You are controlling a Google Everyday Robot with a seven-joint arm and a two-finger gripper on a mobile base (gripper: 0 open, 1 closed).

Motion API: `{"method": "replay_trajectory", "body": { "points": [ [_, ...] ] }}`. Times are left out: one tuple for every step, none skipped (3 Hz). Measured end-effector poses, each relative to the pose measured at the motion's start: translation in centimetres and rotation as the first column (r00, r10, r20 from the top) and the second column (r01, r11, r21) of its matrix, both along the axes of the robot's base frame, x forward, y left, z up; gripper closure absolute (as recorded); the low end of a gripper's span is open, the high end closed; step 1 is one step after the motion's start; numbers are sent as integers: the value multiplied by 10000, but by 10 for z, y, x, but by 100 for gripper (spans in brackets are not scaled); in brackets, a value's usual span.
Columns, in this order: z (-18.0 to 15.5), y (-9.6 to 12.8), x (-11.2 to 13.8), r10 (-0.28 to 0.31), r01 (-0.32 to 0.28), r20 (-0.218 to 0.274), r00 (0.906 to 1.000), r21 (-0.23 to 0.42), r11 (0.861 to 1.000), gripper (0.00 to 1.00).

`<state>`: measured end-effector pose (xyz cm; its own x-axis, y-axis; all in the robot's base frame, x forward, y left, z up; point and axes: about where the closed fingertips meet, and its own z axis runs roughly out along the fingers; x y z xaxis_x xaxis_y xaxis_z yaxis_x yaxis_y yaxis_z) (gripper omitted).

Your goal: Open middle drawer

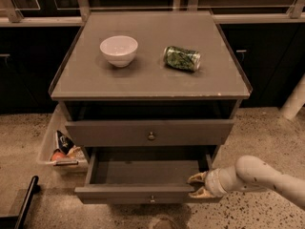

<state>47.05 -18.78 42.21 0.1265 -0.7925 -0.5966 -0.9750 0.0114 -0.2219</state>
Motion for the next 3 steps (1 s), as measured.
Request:
{"method": "replay_trajectory", "body": {
  "points": [
    [1, 7, -1, 222, -224, 117, 9997, 182, 9996, 22],
    [-7, 1, -17, 56, -57, 17, 10000, 452, 9990, 1],
    [-11, -10, -34, -207, 213, -91, 9997, 692, 9974, 0]
  ]
}}
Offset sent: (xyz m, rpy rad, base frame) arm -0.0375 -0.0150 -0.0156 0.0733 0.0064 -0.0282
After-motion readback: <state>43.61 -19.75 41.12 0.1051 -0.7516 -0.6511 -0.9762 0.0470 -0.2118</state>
